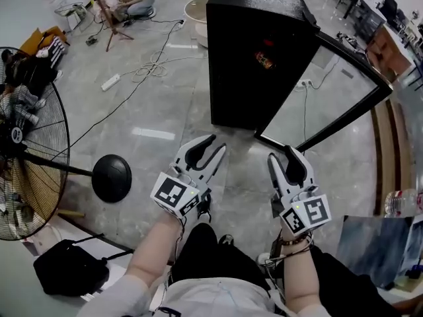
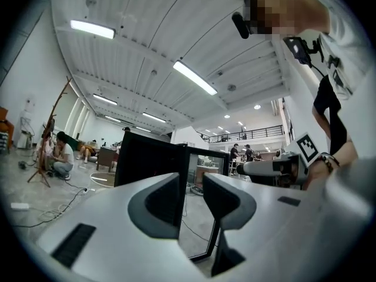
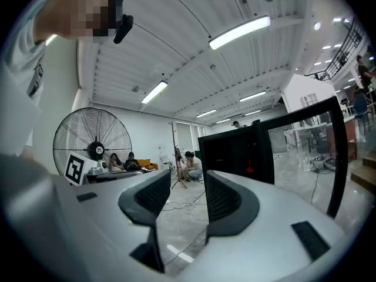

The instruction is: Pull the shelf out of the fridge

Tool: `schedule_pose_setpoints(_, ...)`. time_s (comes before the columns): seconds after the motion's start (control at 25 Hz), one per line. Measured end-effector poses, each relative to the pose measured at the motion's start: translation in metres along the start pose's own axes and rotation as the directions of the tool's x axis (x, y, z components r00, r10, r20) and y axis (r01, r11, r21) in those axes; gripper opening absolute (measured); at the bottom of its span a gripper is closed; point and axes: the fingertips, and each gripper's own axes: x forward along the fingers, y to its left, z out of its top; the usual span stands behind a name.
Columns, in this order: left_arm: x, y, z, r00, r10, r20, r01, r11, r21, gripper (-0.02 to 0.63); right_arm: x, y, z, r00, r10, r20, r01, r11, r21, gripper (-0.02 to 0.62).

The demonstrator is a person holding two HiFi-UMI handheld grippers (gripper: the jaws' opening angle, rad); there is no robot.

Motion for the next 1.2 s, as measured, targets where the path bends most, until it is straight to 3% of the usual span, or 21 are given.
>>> schedule_pose_setpoints(0.4, 0.082, 0.07, -0.031, 0.997, -0.032, 0.066, 0.042, 0.988, -0.151, 0.142, 0.073, -0.063, -0.018, 0.998, -0.026, 0.048, 0.022, 0.996, 0.085, 0.212)
schedule_pose_setpoints(0.56, 0.108, 0.095, -0.053, 0.996, -0.035, 0.08, 0.053, 0.971, -0.232, 0.157, 0.102, -0.09, -0.029, 0.998, -0.035, 0.055, 0.027, 0.99, 0.136, 0.237)
schedule_pose_setpoints(1.0, 0.172, 0.174, -0.068, 0.989, -0.046, 0.142, 0.108, 0.881, -0.462, 0.202, 0.179, -0.142, -0.042, 0.986, -0.097, 0.137, 0.041, 0.932, 0.36, 0.278)
schedule_pose_setpoints(1.2, 0.198, 0.2, -0.069, 0.981, -0.025, 0.19, 0.131, 0.815, -0.565, 0.218, 0.204, -0.167, -0.036, 0.966, -0.121, 0.23, -0.017, 0.852, 0.524, 0.286)
